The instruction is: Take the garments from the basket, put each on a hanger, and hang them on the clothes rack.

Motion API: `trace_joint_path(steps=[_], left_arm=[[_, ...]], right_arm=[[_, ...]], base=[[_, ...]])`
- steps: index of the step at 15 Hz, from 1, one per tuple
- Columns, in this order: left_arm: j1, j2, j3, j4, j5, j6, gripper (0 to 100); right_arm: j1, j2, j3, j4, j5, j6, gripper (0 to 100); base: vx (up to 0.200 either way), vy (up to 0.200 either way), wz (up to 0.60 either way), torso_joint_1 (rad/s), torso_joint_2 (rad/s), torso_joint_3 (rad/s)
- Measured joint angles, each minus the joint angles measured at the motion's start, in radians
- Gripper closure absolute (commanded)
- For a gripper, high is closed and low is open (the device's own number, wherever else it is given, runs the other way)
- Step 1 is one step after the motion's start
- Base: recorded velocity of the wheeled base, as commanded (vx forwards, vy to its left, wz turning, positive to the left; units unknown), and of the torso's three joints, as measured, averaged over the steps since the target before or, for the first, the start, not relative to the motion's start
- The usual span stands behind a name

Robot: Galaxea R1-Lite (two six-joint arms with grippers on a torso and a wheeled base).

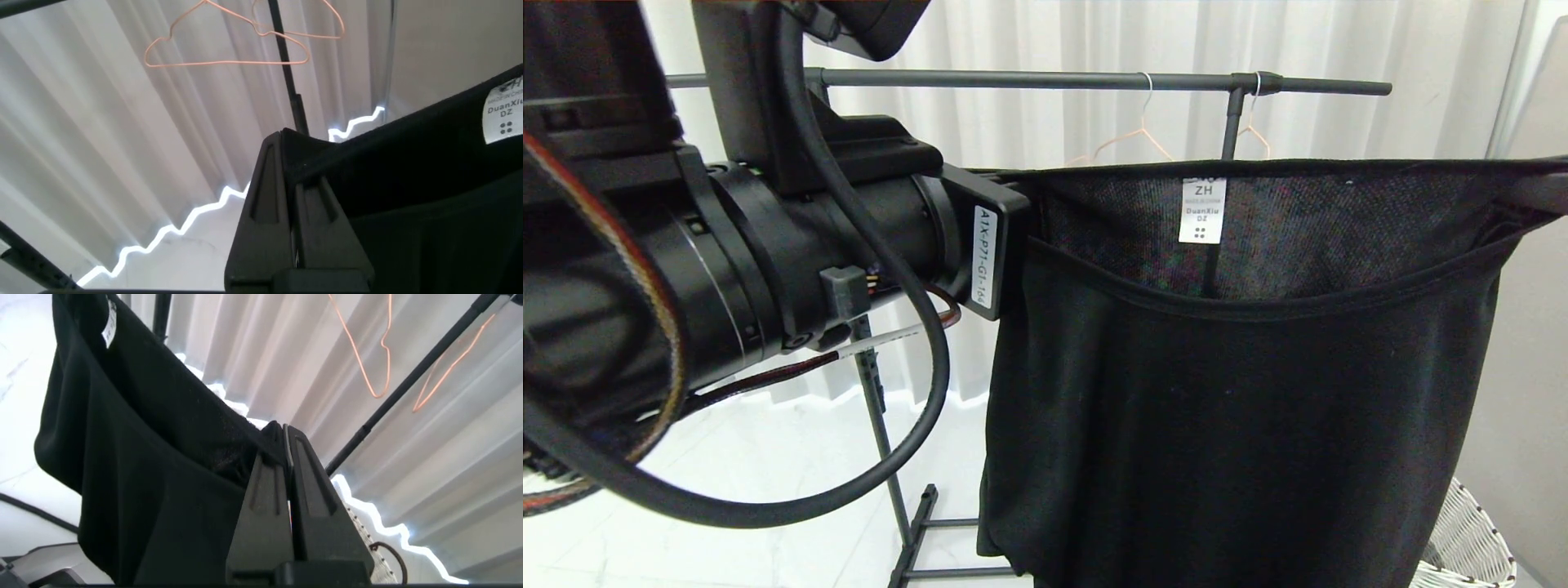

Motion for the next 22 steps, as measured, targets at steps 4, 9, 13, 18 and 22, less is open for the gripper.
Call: trace_joint_path(steps=[4,9,13,18,22], left_arm=[[0.006,0.001,-0.001,0.0,0.0,0.0,100],[0.021,0.0,-0.001,0.0,0.0,0.001,100],[0.022,-0.001,-0.003,0.0,0.0,0.003,100],[0.023,0.0,-0.003,0.0,0.001,0.003,100],[0.067,0.009,0.006,0.0,0.071,0.002,100]], right_arm=[[0.0,-0.001,0.003,0.001,-0.005,0.0,100],[0.0,-0.006,0.024,0.002,-0.004,0.0,100],[0.0,-0.007,0.03,0.0,-0.003,0.0,100],[0.0,-0.01,0.034,0.0,-0.001,0.0,0],[0.018,-0.051,0.116,0.0,0.018,-0.006,0]], base=[[0.0,0.0,0.0,0.0,0.0,0.0],[0.0,0.0,0.0,0.0,0.0,0.0],[0.0,0.0,0.0,0.0,0.0,0.0],[0.0,0.0,0.0,0.0,0.0,0.0],[0.0,0.0,0.0,0.0,0.0,0.0]])
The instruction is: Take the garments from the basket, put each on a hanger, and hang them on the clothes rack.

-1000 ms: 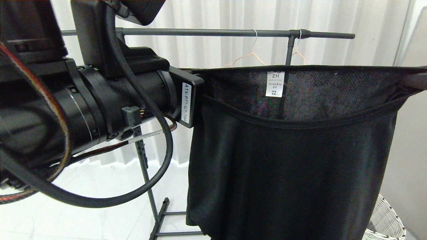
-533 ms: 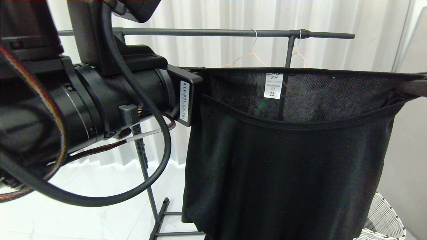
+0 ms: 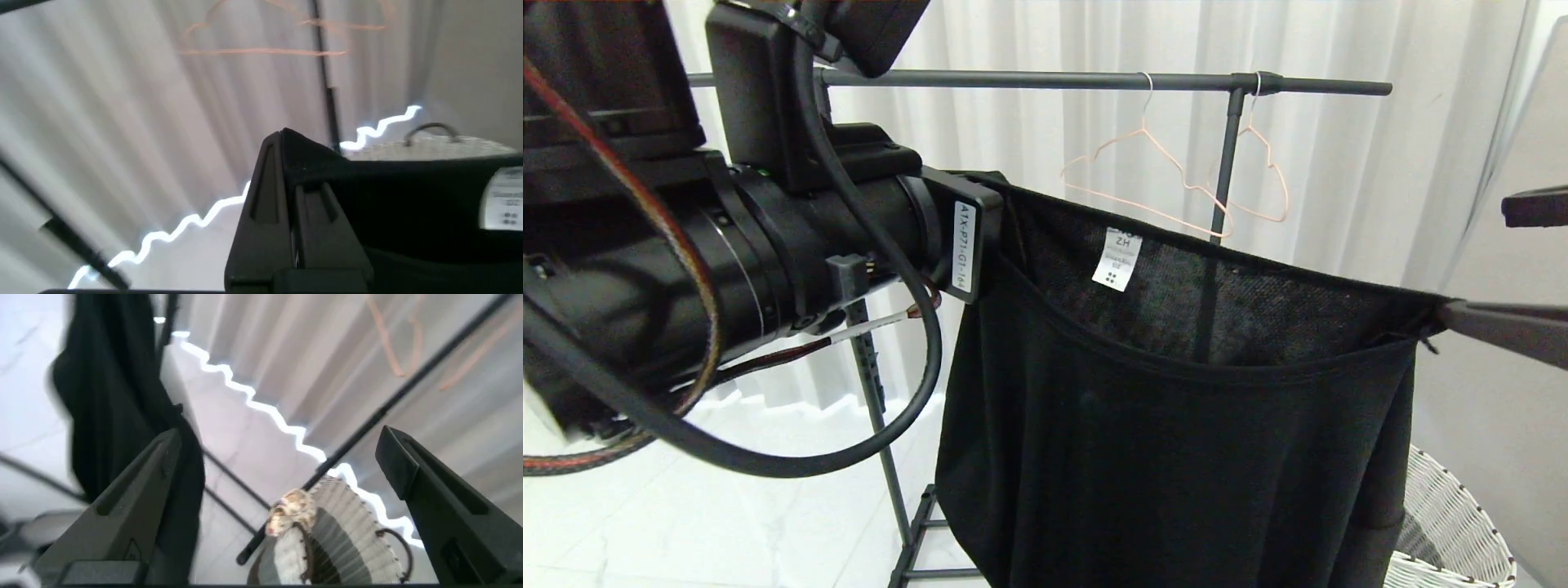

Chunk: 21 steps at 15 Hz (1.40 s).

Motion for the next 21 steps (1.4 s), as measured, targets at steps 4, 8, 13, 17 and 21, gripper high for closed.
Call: trace_joint_path(steps=[4,8,13,17,21], left_arm=[[0.081,0.024,0.017,0.0,0.038,-0.002,100],[0.128,0.0,0.091,0.0,0.038,0.003,100],[0.254,-0.137,0.264,0.0,0.034,0.076,100],[0.339,-0.199,0.332,0.0,0.031,0.071,100],[0.354,-0.228,0.38,0.0,0.033,0.069,100]], right_arm=[[0.027,-0.067,0.063,-0.004,0.029,0.006,0],[-0.168,-0.098,0.078,0.048,0.012,0.02,0],[-0.655,-0.089,0.118,0.295,-0.002,-0.007,0],[-0.754,-0.089,0.265,0.118,-0.102,-0.072,0],[-0.768,-0.091,0.339,0.027,-0.11,-0.083,0]], base=[[0.0,0.0,0.0,0.0,0.0,0.0],[0.0,0.0,0.0,0.0,0.0,0.0],[0.0,0.0,0.0,0.0,0.0,0.0],[0.0,0.0,0.0,0.0,0.0,0.0],[0.0,0.0,0.0,0.0,0.0,0.0]])
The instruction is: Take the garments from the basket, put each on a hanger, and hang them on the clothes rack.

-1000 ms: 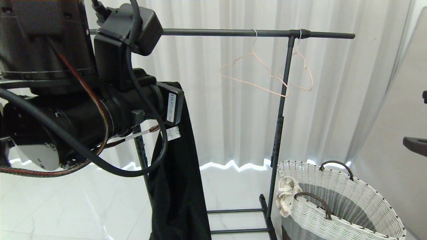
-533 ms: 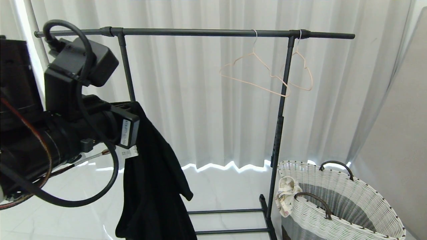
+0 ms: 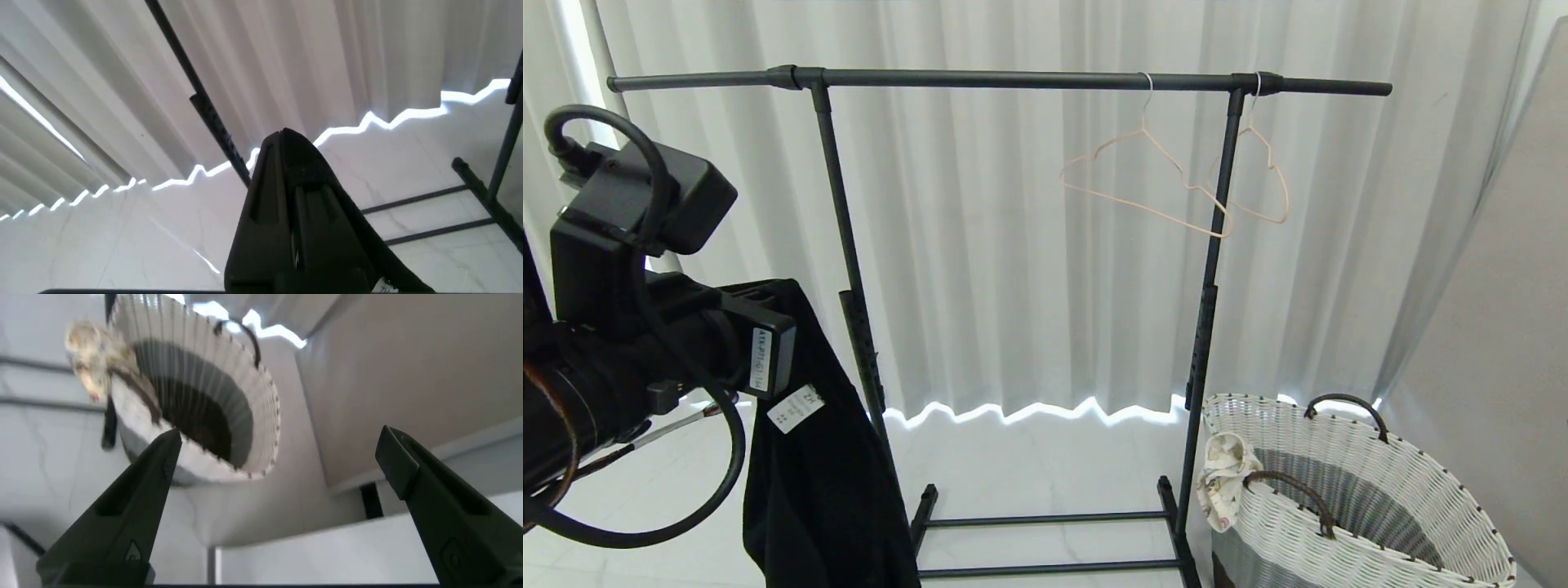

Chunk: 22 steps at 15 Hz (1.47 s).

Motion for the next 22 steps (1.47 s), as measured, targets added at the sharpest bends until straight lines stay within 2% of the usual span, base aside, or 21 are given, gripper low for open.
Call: trace_joint_path(steps=[1,4,11,17,22], left_arm=[[0.001,-0.003,0.004,0.0,0.001,0.0,100],[0.002,-0.01,0.023,0.0,0.003,-0.002,100],[0.001,-0.03,0.045,0.0,0.004,-0.001,100],[0.001,-0.055,0.065,0.0,0.003,0.002,100],[0.001,-0.069,0.069,0.0,0.003,0.008,100]], right_arm=[[-0.001,0.002,0.009,-0.024,0.009,0.013,0],[-0.001,0.034,0.017,-0.111,0.022,0.121,0],[-0.001,0.074,0.012,-0.153,0.05,0.127,0],[-0.001,0.112,0.011,-0.213,0.05,0.126,0],[0.003,0.119,0.01,-0.217,0.05,0.121,0]], base=[[0.0,0.0,0.0,0.0,0.0,0.0],[0.0,0.0,0.0,0.045,-0.15,-0.109],[0.0,0.0,0.0,0.157,-0.44,-0.277],[0.0,0.0,0.0,0.195,-0.48,-0.281],[0.0,0.0,0.0,0.216,-0.5,-0.276]])
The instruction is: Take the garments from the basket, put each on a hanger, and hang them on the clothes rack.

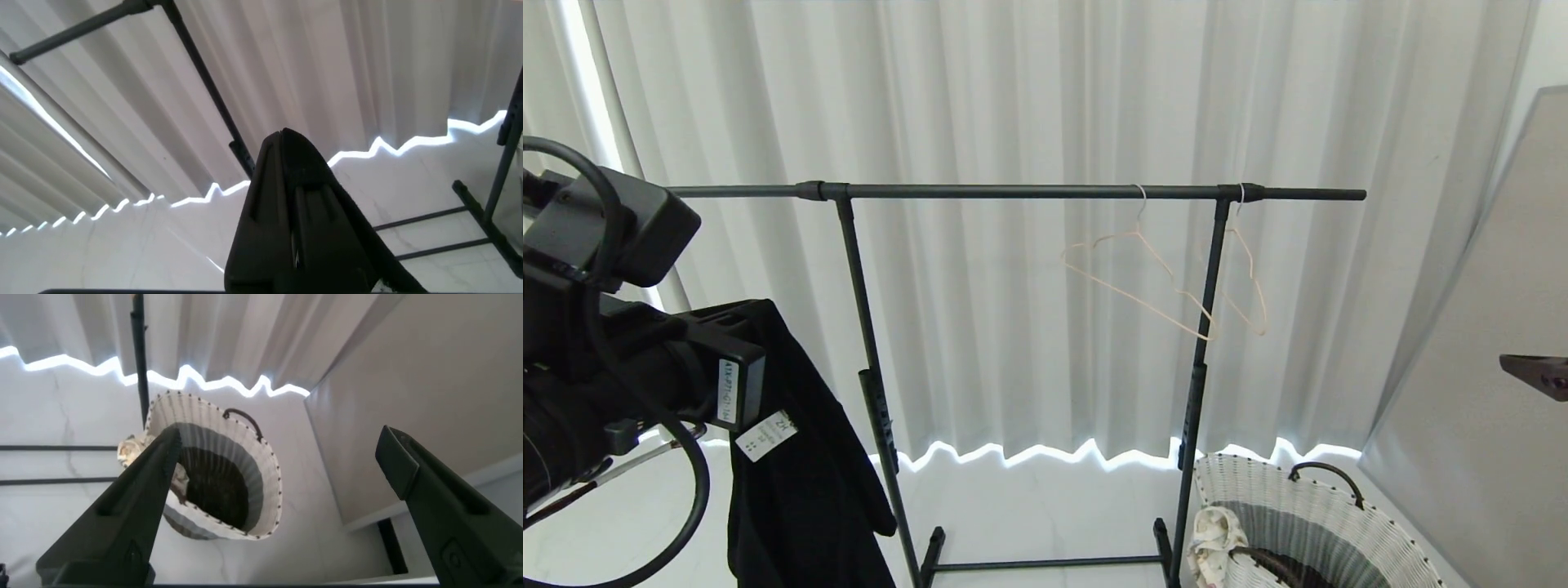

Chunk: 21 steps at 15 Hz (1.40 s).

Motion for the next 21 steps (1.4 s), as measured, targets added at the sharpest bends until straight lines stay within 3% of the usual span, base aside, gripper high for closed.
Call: trace_joint_path(steps=[3,7,12,21], left_arm=[[0.0,-0.001,0.001,0.0,0.0,0.0,100],[0.0,0.0,0.001,0.0,0.0,0.0,100],[0.0,-0.003,0.0,0.0,0.0,0.0,100],[0.018,0.005,-0.004,0.0,0.001,0.001,100]], right_arm=[[0.002,0.0,0.001,-0.003,0.007,-0.006,0],[0.004,0.003,0.024,-0.112,0.028,-0.027,0],[0.001,0.022,0.04,-0.169,0.082,-0.029,0],[0.0,0.101,0.043,-0.219,0.087,-0.027,0]], base=[[0.0,0.0,0.0,0.224,-0.49,-0.266],[0.0,0.0,0.0,0.051,-0.11,-0.06],[0.2,0.0,0.0,0.004,-0.01,-0.001],[0.2,0.0,0.0,0.006,0.0,0.0]])
